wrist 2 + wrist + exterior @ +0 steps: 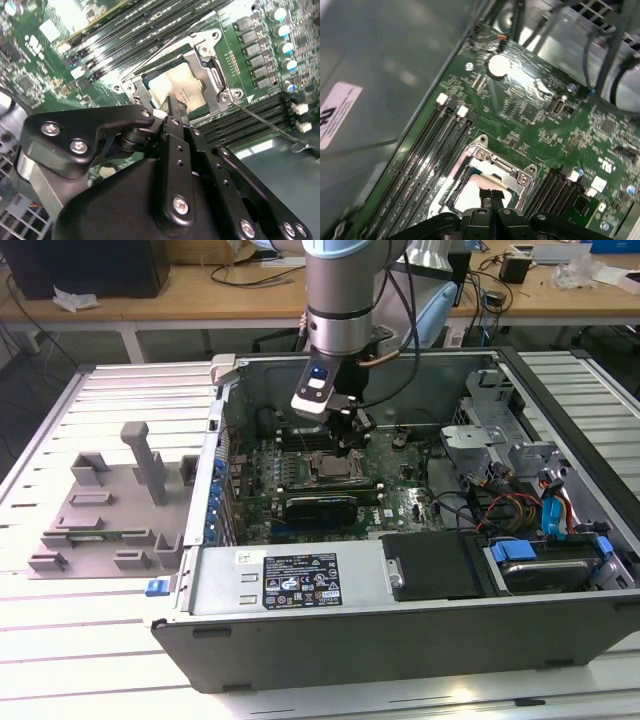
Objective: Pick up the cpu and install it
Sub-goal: 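Close the cpu cover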
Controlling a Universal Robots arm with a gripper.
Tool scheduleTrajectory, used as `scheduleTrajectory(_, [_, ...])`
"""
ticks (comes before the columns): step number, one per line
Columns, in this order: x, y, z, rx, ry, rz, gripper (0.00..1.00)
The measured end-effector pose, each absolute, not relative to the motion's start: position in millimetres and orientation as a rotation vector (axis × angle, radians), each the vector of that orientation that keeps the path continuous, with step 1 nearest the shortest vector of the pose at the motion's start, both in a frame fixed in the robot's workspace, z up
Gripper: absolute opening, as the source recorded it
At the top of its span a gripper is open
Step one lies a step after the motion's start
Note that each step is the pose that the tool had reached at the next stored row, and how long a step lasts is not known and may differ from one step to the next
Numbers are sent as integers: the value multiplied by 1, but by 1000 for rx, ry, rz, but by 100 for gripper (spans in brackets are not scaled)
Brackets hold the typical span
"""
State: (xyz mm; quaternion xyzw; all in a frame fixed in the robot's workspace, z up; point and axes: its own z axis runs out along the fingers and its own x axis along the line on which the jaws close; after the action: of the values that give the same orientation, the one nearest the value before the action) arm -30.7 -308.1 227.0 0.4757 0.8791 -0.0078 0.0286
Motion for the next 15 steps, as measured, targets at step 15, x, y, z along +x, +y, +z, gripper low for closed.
scheduleTrajectory(15, [-31, -308, 227, 913, 2944, -6, 11])
